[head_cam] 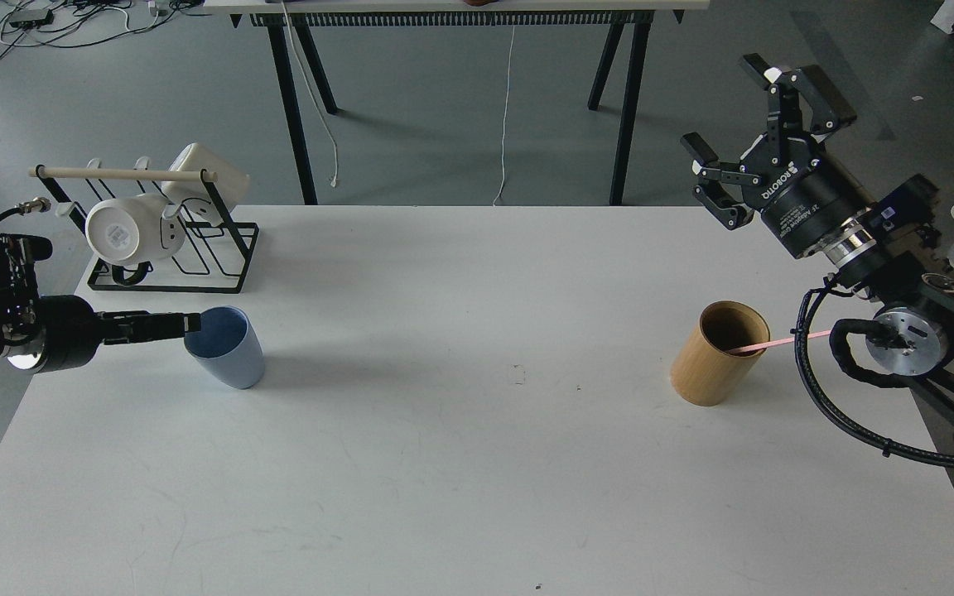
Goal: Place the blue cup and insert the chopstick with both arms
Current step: 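Close the left gripper around the blue cup's rim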
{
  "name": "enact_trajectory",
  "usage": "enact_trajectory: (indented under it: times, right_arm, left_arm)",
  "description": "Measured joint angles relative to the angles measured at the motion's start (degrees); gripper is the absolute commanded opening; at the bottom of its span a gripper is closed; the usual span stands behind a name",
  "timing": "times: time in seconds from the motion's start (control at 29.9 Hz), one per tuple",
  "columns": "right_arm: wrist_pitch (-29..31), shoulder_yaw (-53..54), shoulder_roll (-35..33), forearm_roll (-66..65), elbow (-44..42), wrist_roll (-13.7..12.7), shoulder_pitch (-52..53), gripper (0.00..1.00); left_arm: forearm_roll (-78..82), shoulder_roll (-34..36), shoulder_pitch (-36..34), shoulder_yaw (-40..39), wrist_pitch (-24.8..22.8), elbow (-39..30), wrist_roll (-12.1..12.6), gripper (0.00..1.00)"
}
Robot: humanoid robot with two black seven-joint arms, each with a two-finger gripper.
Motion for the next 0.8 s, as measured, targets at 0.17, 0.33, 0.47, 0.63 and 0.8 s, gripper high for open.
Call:
enact_trajectory:
  times: [0.17,0.33,0.47,0.63,0.8]
  right_arm:
    - [0.00,0.00,0.00,0.00,-0.06,0.00,-0.40,0.99]
    - [0.00,0.00,0.00,0.00,-0.25,0.00,-0.82,0.99]
    - [-0.01,0.00,-0.14,0.00,-0.25,0.00,-1.17,0.99]
    - [-0.01,0.31,-0.66,0.00,-0.20,0.00,-1.63,0.99]
    - [-0.01,0.51,-0.69,0.00,-0.17,0.00,-1.85,0.99]
  left_arm:
    - [-0.06,-2.14,0.83,-0.04,1.03,2.39,0.00,0.90]
    - [-0.15,-2.69,0.83,-0.17,1.51,2.70,0.00,0.74]
    - [-0.16,-3.35,1.00,-0.17,1.61,2.71,0.00,0.67]
    - [-0.12,-3.54,1.02,-0.14,2.53,2.71,0.00,0.49]
    - [-0.09,-3.60,1.22,-0.12,3.89,2.71,0.00,0.28]
